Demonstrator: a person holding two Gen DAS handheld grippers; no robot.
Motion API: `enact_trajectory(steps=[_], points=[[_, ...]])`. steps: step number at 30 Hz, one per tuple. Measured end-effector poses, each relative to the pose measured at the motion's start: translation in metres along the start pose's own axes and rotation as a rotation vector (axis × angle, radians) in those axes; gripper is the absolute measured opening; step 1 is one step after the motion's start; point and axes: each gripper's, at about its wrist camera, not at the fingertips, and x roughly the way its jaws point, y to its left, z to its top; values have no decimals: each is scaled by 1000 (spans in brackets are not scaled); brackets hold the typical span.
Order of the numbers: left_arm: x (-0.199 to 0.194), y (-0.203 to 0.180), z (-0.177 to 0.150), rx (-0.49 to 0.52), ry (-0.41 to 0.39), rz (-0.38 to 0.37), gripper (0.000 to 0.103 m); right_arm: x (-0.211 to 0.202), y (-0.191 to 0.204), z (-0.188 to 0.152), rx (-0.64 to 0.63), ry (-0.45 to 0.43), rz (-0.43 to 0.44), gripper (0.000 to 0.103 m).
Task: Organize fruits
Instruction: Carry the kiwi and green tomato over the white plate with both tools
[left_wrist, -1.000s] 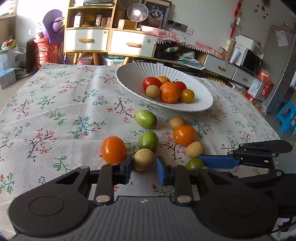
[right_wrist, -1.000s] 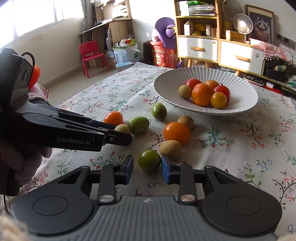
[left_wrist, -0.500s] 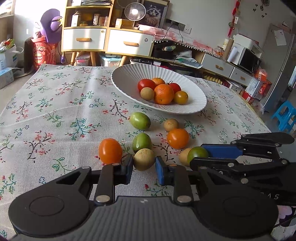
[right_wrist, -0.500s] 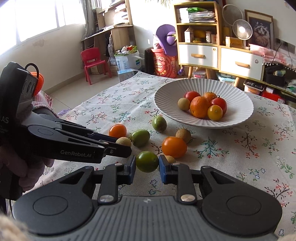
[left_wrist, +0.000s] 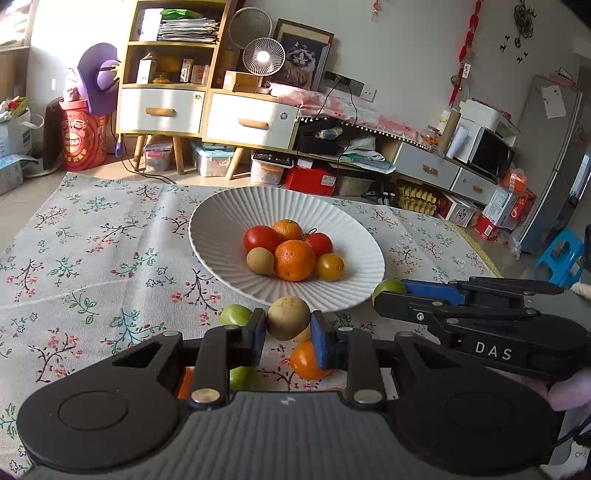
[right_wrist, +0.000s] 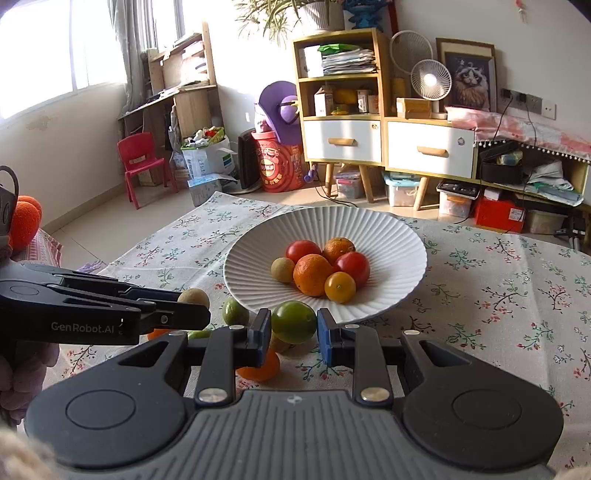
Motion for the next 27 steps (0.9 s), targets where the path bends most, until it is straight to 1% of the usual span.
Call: enact_trajectory(steps=[3, 6, 9, 13, 16, 19, 21, 24, 27], points=[[9, -3, 8, 10, 4, 1, 14, 6, -12, 4, 22, 5, -22, 24], [19, -3, 19, 38, 8, 17, 14, 10, -18, 8, 22, 4, -41, 24], [30, 3, 30, 41, 18, 28, 14, 17, -27, 15, 14, 0, -61, 24], [48, 12, 48, 32, 25, 32, 14, 28, -36, 19, 15, 11, -57, 24], [62, 17, 65, 14, 36, 13, 14, 39, -39, 22, 16, 19, -55, 24], [78, 19, 80, 15, 57, 2, 14, 47, -42, 25, 26, 21, -56, 24], [91, 21, 86, 11, 92, -10, 14, 54, -44, 27, 41, 26, -52, 24], [107, 25, 90, -3, 131, -3, 14, 65, -49, 30, 68, 41, -58, 24], [116, 29, 91, -23, 142, -1, 14, 69, -52, 32, 89, 49, -45, 24]])
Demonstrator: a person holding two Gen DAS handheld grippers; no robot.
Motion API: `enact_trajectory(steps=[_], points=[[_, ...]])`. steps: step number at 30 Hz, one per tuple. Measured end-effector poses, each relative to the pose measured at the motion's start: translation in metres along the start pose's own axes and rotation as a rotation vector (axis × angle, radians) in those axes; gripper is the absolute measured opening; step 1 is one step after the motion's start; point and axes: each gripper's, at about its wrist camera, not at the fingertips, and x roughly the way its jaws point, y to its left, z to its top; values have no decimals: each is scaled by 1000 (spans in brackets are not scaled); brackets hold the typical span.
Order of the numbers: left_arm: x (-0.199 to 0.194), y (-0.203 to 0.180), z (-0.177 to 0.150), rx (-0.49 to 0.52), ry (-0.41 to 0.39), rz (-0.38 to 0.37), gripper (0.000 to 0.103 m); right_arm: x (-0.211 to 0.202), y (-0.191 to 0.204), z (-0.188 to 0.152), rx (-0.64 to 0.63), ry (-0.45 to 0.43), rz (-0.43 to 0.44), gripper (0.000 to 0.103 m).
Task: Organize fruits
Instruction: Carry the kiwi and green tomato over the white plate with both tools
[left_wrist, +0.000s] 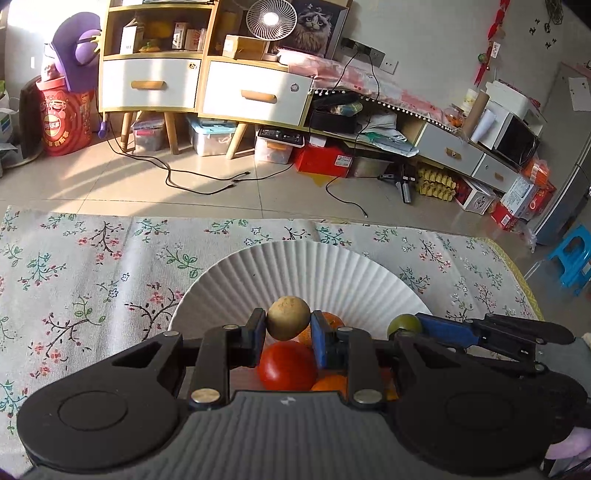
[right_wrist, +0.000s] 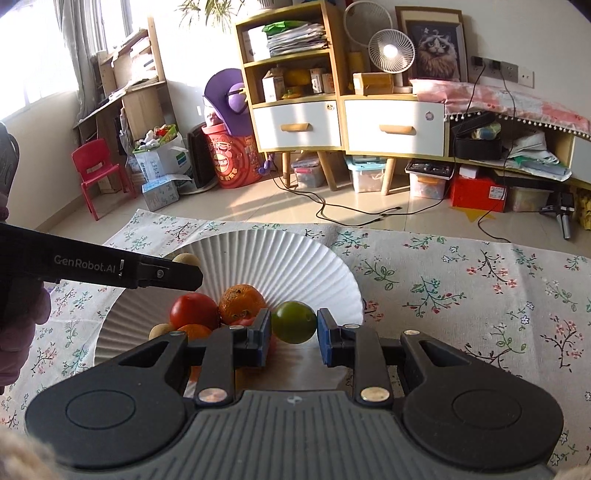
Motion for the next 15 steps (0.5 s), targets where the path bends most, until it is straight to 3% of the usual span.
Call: enact_trajectory(steps=[5, 15], points=[[14, 9, 1, -61, 61, -3, 14, 5, 0, 2, 24, 19, 28, 24], [14, 15, 6, -102, 82, -57, 14, 10, 3, 9, 20, 45, 41, 25]])
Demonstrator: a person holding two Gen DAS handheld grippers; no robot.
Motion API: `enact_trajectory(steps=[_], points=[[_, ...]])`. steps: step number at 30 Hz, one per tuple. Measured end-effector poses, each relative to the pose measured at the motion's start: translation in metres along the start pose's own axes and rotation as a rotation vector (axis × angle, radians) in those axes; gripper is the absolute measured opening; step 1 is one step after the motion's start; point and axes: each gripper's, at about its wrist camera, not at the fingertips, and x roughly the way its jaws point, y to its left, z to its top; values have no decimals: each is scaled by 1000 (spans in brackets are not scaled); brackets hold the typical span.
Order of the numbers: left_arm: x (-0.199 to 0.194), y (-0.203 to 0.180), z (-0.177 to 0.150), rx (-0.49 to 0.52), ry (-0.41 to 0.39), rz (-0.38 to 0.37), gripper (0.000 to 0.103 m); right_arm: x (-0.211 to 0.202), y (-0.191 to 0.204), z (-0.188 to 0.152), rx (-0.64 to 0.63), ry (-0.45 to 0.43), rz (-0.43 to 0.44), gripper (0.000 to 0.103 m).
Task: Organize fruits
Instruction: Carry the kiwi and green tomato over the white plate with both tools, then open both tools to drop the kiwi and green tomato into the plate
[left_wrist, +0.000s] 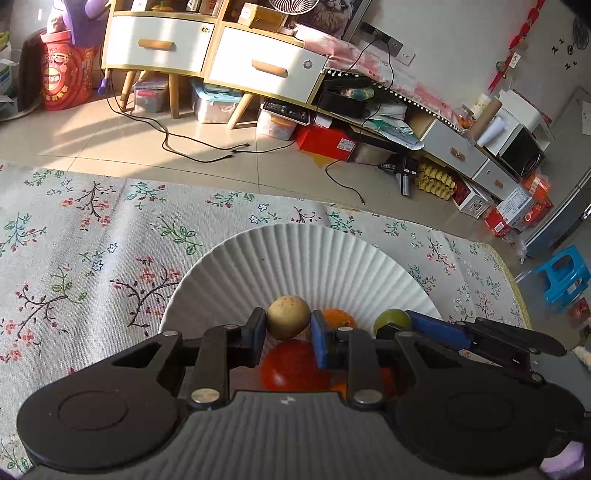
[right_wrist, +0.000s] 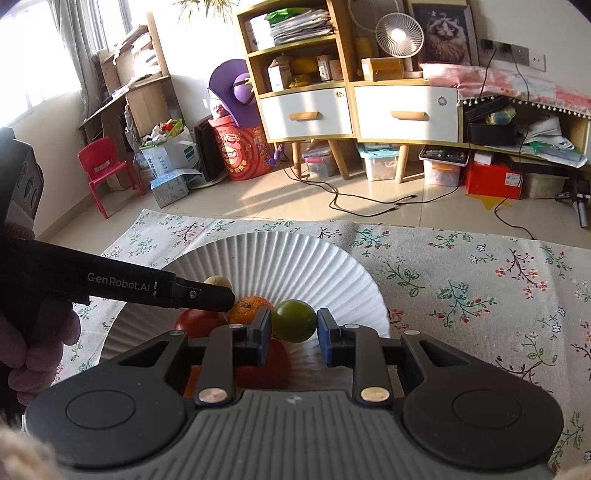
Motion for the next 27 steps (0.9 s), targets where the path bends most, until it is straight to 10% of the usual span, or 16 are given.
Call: enact_trajectory(steps=[9, 21, 27], points=[[-10, -2, -3, 20, -31, 28, 35, -3, -3, 6, 38, 7, -20, 32], [-54, 0, -30, 60, -101, 101, 78, -40, 4, -3, 20, -30, -40, 71], [-73, 9, -51, 31, -77, 112, 83, -53, 19, -19, -11, -31, -30, 82]])
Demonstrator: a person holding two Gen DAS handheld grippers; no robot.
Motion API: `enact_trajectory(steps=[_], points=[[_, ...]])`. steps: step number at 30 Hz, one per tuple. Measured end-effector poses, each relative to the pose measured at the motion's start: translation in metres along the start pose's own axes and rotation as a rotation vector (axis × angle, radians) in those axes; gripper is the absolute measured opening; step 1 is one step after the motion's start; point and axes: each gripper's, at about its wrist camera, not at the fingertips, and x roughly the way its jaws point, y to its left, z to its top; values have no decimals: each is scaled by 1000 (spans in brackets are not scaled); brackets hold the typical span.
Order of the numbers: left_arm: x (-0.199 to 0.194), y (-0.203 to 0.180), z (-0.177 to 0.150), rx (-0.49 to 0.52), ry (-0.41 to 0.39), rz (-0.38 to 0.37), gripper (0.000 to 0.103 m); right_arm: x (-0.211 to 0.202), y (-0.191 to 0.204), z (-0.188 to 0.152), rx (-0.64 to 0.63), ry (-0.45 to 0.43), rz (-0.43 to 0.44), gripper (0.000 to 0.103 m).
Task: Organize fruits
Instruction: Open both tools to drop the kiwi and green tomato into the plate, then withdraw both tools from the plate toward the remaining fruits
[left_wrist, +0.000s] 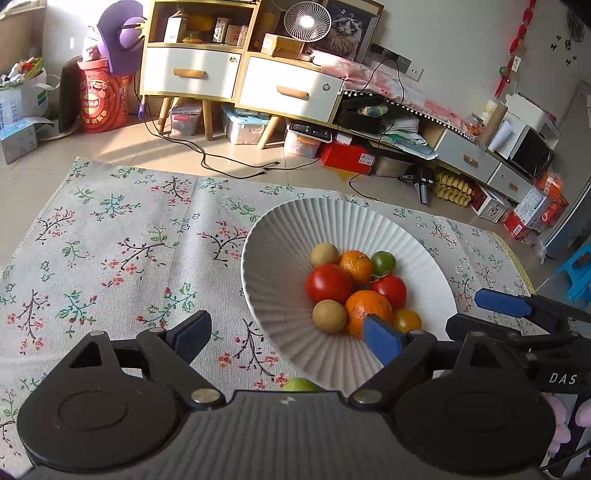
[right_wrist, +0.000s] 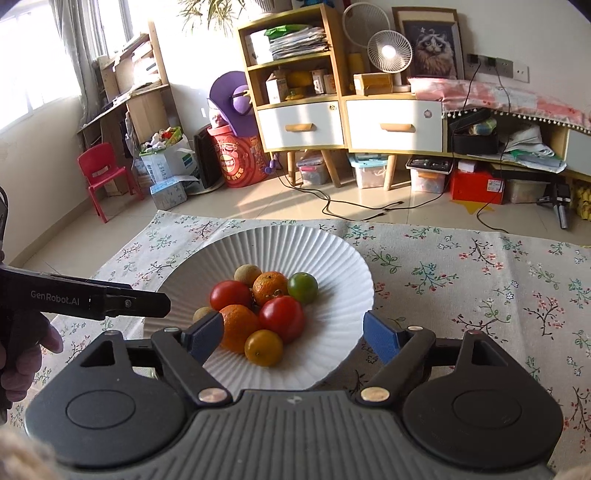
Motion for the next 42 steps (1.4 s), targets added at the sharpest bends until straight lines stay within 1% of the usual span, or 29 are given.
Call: enact_trajectory(steps=[2, 5, 6, 7, 10, 16, 19, 22, 26, 31, 33, 36, 37, 39, 42], points=[[-5, 1, -6, 13, 1, 15, 84, -4, 4, -6, -1, -2, 8, 87], [-13, 2, -15, 31, 3, 32, 85, -7, 10, -11, -4, 5, 13, 90], [-17, 3, -19, 33, 2, 34, 87, -9, 13, -14, -9, 8, 17, 91], [-18, 3, -20, 34, 1, 36, 90, -10, 15, -17, -18, 11, 21, 94], [-25, 2, -28, 41, -2, 49, 94, -12, 24, -25, -63, 25, 0, 95], [-34, 4, -51, 66, 3, 72, 94, -17, 33, -38, -84, 40, 6, 99], [-36, 6, -63, 70, 9, 83, 94, -20, 43, -54, -109, 50, 5, 101], [-34, 10, -76, 90, 8, 88, 94, -18, 48, -66, -128, 55, 6, 101], [-29, 15, -92, 133, 33, 102, 94, -15, 56, -77, -156, 84, 15, 102], [-26, 21, -105, 141, 45, 102, 94, -13, 65, -87, -181, 108, 25, 102], [-28, 20, -110, 166, 24, 106, 94, -12, 69, -92, -193, 118, 25, 102], [-27, 13, -117, 238, 12, 124, 94, -12, 72, -97, -211, 124, 17, 102], [-27, 13, -119, 254, -5, 123, 94, -12, 72, -97, -211, 124, 17, 102], [-27, 15, -120, 239, -16, 115, 94, -12, 77, -106, -266, 118, 0, 103], [-27, 14, -122, 239, -37, 118, 94, -14, 77, -109, -255, 104, 2, 103]])
